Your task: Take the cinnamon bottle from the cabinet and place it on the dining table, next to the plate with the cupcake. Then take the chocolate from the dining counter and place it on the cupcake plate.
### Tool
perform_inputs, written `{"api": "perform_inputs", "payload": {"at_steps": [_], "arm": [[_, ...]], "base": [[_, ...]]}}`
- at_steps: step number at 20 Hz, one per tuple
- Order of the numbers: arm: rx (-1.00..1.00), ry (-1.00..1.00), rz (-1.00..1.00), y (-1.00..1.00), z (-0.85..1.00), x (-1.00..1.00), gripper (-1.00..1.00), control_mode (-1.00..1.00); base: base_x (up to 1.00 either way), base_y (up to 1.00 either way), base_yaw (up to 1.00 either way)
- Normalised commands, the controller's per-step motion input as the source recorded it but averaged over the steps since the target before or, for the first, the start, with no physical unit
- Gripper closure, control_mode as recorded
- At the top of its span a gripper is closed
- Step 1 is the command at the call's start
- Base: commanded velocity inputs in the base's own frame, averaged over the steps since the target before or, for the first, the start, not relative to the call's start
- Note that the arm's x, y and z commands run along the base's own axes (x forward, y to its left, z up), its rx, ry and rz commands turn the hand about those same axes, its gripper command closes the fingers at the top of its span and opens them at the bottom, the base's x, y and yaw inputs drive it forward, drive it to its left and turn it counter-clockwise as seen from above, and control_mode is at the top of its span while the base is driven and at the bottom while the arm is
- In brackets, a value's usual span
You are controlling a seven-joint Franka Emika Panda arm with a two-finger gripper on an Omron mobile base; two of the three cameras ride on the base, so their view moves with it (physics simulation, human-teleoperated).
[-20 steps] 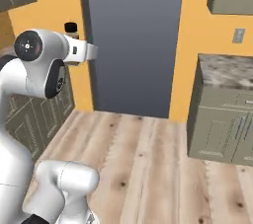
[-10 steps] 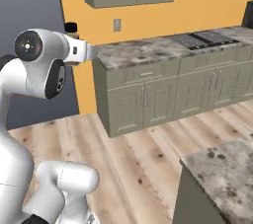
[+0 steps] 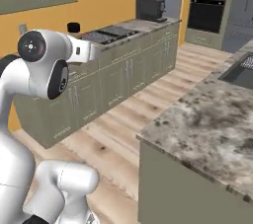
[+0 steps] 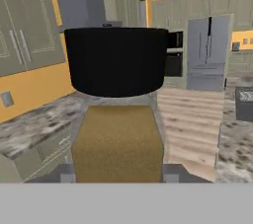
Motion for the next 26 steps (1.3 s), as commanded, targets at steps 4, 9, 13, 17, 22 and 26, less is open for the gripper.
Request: {"api": "perform_inputs", "payload": {"at_steps": [4, 9, 13, 17, 22, 26], "arm": [[0.00, 0.00, 0.00, 0.00, 0.00, 0.00, 1.00, 1.00], [0.00, 0.00, 0.00, 0.00, 0.00, 0.00, 1.00, 1.00], [0.00, 0.00, 0.00, 0.00, 0.00, 0.00, 1.00, 1.00], [0.00, 0.00, 0.00, 0.00, 0.00, 0.00, 1.00, 1.00], [0.00, 0.00, 0.00, 0.00, 0.00, 0.00, 1.00, 1.00], [0.00, 0.00, 0.00, 0.00, 0.00, 0.00, 1.00, 1.00]], "base": [[0.03, 0.16, -0.60], [-0.48, -0.45, -0.39], [-0.72, -0.94, -0.32], [-0.65, -1.00, -0.35], [-0.48, -1.00, -0.37], [-0.10, -1.00, -0.33]]}}
